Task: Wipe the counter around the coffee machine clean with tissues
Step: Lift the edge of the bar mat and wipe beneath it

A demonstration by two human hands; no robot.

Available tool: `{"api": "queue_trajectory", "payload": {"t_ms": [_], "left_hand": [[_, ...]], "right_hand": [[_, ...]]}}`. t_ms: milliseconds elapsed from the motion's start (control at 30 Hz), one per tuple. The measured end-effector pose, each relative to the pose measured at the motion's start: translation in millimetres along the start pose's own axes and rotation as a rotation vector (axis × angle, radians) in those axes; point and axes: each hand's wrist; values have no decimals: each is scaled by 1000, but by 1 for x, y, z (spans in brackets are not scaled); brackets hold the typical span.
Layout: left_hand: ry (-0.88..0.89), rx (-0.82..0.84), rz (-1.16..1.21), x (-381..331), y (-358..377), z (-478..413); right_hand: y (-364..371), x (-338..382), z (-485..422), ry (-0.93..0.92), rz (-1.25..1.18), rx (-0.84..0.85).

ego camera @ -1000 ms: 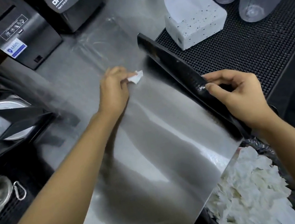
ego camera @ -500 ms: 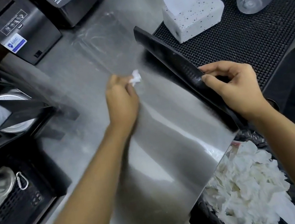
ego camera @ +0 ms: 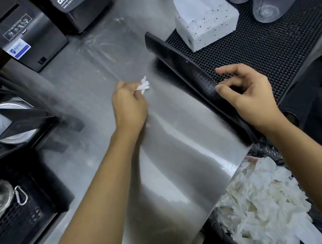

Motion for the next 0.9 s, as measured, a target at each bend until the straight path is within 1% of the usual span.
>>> {"api": "queue_trajectory", "payload": {"t_ms": [133, 200, 233, 267, 300, 333, 367, 433, 500, 567, 633, 700, 767, 800, 833, 867, 900], "left_hand": [[259, 47, 82, -24, 21, 66], [326, 156, 85, -35, 25, 102], [322, 236, 95, -37, 24, 110], [279, 311, 128, -36, 23, 110], [212, 343, 176, -34, 19, 101], [141, 303, 222, -30, 14, 89], [83, 213, 239, -25, 7, 73], [-5, 36, 172, -13, -5, 37], [-60, 3, 48, -4, -7, 14], [-28, 12, 5, -2, -1, 11], [71, 10, 25, -12, 9, 24], [192, 27, 58, -25, 19, 58], [299, 93, 65, -39, 27, 101], [339, 157, 61, -44, 28, 118], [347, 238, 65, -47, 29, 127], [312, 313, 93, -47, 28, 126], [247, 354, 140, -46, 25, 117]], "right_hand": [[1, 1, 0, -17, -12, -2], [0, 1, -1, -25, -7, 2], [0, 0, -1, -26, 0, 6], [-1, 0, -1, -27, 6, 11], [-1, -1, -1, -27, 3, 13], [0, -1, -1, -26, -7, 16], [0, -1, -1, -27, -15, 14], [0, -1, -1, -29, -14, 7], [0, -1, -1, -31, -15, 8], [-1, -3, -2, -27, -44, 5], [-3, -7, -3, -6, -91, -7], [-4, -9, -5, 16, -143, -29], [-5, -7, -6, 35, -203, -51], [-5, -5, -6, 45, -238, -59], [-6, -4, -6, 58, -272, -67], [-8, -3, -7, 77, -308, -74], [-10, -3, -8, 102, -343, -82]]}}
Point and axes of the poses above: each hand's wrist, its own z-axis away from the middle knuckle, its own y-axis out of the palm, x = y × z, and after that the axes turned 9 degrees about -y, right-handed
